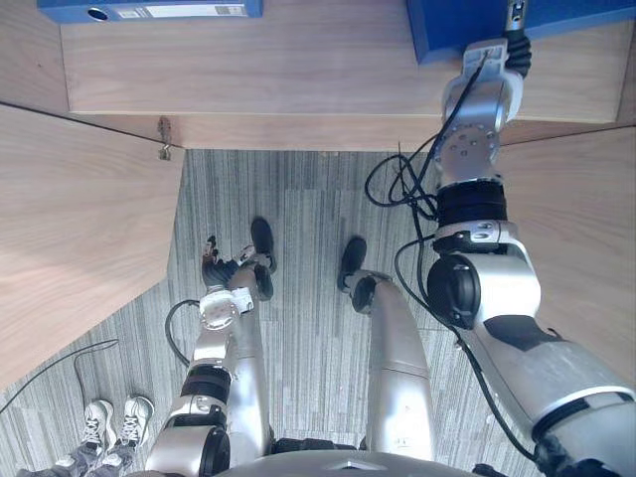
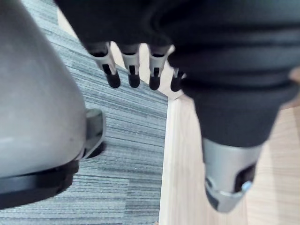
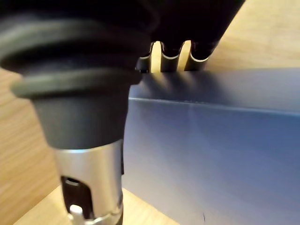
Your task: Walk over to the cabinet, pick up the folder, carry it to the office cabinet, place the folder inside the office cabinet, then close the office cabinet door
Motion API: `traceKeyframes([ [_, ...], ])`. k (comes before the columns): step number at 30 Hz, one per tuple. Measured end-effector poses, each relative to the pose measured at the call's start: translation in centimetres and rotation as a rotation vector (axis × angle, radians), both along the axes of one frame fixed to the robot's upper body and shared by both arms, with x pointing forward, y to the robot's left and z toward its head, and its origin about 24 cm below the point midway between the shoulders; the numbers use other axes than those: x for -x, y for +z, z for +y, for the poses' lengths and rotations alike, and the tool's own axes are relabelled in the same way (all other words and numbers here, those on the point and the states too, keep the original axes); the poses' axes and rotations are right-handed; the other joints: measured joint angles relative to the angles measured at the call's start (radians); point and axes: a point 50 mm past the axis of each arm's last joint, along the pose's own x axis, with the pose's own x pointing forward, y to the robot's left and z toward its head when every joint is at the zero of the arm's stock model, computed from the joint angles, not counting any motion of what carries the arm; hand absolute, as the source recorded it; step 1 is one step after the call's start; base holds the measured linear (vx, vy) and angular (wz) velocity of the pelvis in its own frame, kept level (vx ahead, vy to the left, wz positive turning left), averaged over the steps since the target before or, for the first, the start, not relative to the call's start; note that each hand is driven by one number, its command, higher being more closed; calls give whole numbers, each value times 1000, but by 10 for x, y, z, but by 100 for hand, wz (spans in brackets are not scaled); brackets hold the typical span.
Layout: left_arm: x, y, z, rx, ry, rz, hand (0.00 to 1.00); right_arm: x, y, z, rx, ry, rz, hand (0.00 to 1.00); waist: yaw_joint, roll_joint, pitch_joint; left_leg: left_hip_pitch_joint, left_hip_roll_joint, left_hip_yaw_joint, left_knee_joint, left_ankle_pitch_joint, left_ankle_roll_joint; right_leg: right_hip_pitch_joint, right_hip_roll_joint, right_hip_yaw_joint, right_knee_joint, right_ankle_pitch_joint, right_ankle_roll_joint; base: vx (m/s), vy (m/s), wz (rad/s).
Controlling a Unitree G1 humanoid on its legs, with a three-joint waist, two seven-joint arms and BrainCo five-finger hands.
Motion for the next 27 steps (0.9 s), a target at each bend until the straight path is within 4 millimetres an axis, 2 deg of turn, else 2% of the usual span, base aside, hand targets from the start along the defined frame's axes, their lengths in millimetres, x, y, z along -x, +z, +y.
traceKeyframes([
  [8, 1, -7, 2, -7, -2, 33, 0, -3, -9, -4, 343, -79, 133, 0, -8, 0, 0, 32, 5, 17, -15, 1, 1, 25, 5, 11, -19, 13, 4, -12, 9, -4],
  [11, 4, -14, 6, -16, 1, 68, 0, -7, -14, -6, 602, -117, 211, 0, -28, -1, -4, 54, 7, 20, -35, 4, 7, 54, 9, 7, -53, 28, 7, -20, 10, -3],
  [13, 5, -18, 7, -13, 4, 85, 0, -7, -11, -12, 696, -144, 225, 0, -32, 0, -6, 57, 7, 23, -47, 8, 13, 61, 10, 5, -74, 39, 10, -8, 16, -1],
  [17, 6, -22, 9, -9, -7, 106, 0, -9, -13, -24, 904, -181, 296, 0, -34, -1, -7, 79, 6, 31, -58, 11, 16, 87, 9, 3, -95, 47, 13, -3, 8, -1],
  [24, 7, -25, 18, 3, -5, 116, 0, -10, -11, -23, 1191, -236, 352, 0, -35, -1, -7, 87, 6, 33, -71, 14, 14, 95, 8, -1, -102, 47, 12, 0, 0, 0],
  [27, 7, -24, 19, 0, -5, 116, 0, -6, -18, -25, 1339, -284, 376, 0, -33, -1, -7, 87, 6, 33, -72, 14, 15, 97, 7, -3, -103, 47, 12, 0, 0, 0],
])
